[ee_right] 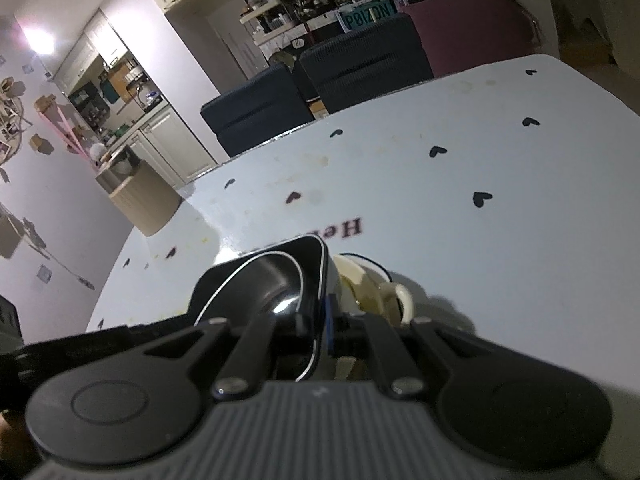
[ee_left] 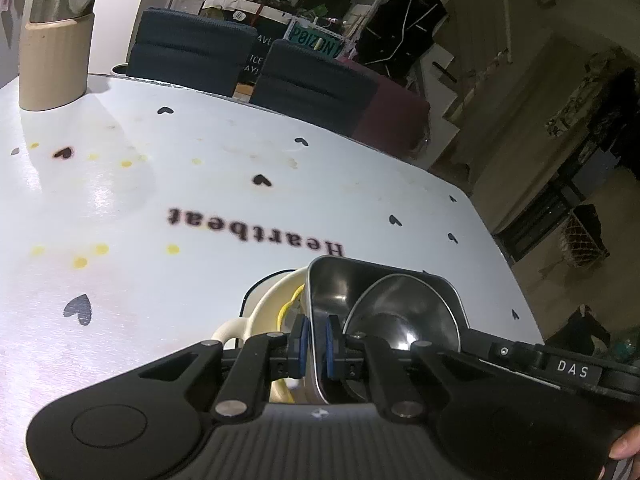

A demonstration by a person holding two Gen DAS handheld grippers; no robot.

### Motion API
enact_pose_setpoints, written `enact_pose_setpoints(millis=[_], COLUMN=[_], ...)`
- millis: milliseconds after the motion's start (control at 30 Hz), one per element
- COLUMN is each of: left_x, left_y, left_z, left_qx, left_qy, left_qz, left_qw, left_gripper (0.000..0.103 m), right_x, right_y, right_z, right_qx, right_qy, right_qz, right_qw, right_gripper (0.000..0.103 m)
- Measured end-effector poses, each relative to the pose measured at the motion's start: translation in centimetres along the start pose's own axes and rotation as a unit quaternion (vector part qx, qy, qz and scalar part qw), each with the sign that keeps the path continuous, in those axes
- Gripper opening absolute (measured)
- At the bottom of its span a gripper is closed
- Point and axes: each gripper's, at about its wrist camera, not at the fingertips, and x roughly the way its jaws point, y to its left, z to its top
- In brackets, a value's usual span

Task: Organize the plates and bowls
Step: 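Lower the steel trays into the cream bowl and open both grippers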

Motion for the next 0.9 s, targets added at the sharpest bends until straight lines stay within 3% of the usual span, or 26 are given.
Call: enact_pose_setpoints(millis=[900], left_x=[1.0], left_y=[-0.2], left_z=[-0.2], left_qx=[0.009], left_qy=[0.016], left_qz=[0.013], left_qw=[0.9998], left_gripper=[0.009], right_x=[1.2], right_y=[0.1], right_z=[-0.3], right_qx=[-0.003], right_qy=[0.027], right_qz=[-0.026], right_qw=[0.999], right_gripper=[0.007])
